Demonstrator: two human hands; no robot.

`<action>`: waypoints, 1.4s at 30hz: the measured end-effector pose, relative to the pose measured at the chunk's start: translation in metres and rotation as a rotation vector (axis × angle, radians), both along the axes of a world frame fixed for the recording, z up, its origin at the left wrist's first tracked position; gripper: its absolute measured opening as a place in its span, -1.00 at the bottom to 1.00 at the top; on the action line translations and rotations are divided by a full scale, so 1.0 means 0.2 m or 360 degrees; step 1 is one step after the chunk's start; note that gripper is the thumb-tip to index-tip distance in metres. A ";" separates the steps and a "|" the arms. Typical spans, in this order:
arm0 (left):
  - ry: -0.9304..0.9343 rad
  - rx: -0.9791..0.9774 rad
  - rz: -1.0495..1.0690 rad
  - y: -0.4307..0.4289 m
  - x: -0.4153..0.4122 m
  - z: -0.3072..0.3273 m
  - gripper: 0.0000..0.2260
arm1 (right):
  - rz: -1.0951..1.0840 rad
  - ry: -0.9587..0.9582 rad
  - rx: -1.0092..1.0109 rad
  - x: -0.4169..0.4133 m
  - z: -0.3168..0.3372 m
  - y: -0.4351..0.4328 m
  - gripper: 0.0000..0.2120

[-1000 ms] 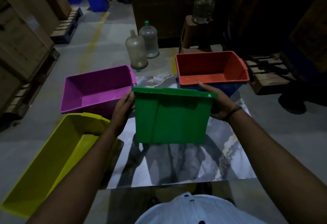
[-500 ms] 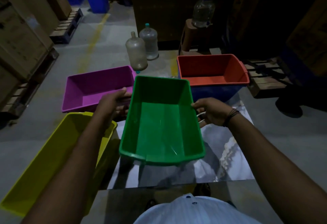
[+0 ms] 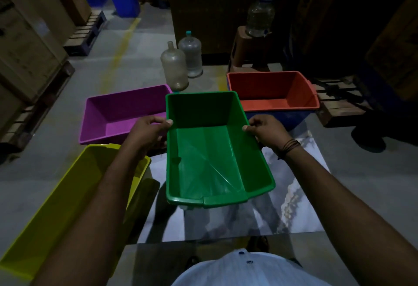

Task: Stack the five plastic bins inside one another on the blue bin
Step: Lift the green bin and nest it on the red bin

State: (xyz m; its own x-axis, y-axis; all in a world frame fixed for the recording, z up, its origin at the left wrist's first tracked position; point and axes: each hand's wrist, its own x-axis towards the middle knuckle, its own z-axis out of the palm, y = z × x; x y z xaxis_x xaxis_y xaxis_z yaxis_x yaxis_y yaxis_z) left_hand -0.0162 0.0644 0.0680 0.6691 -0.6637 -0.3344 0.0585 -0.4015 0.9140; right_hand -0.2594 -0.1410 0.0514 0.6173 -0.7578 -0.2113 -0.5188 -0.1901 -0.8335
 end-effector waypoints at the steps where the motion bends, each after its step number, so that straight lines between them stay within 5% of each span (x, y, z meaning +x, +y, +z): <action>1: 0.0004 -0.0005 -0.0003 -0.01 -0.01 0.01 -0.80 | -0.0003 0.0011 -0.0045 0.00 0.00 -0.01 -0.83; 13: 0.0088 -0.0137 0.0001 -0.18 -0.08 0.09 -0.91 | -0.0019 0.0076 -0.0235 -0.06 0.02 -0.13 -0.77; 17: 0.0150 -0.0245 0.0087 -0.26 -0.11 0.12 -0.72 | -0.0050 -0.0139 -0.0013 -0.11 0.06 -0.16 -0.81; 22: 0.0226 -0.0465 0.0204 -0.40 -0.12 0.17 -0.85 | -0.0297 -0.0544 0.0460 -0.24 0.15 -0.26 -0.85; 23: 0.0228 -0.0506 0.0217 -0.42 -0.13 0.18 -0.94 | -0.0353 -0.0592 0.0493 -0.27 0.17 -0.28 -0.81; 26: 0.0177 -0.0625 0.0334 -0.51 -0.19 0.21 -0.76 | -0.0515 -0.0705 0.0539 -0.35 0.20 -0.33 -0.54; 30: 0.0137 -0.0787 0.0463 -0.66 -0.30 0.21 -0.82 | -0.0651 -0.0786 0.0554 -0.40 0.21 -0.36 -0.93; 32: 0.0157 -0.0823 0.0452 -0.74 -0.39 0.18 -0.83 | -0.0667 -0.0832 0.0573 -0.40 0.20 -0.37 -0.81; 36: 0.0205 -0.0866 0.0361 -0.91 -0.55 0.12 -0.83 | -0.0935 -0.0664 0.0124 -0.41 0.11 -0.46 -0.37; 42: 0.0043 -0.0633 0.0214 -1.02 -0.52 0.07 -0.63 | -0.1115 -0.0485 -0.0322 -0.50 0.12 -0.61 -0.55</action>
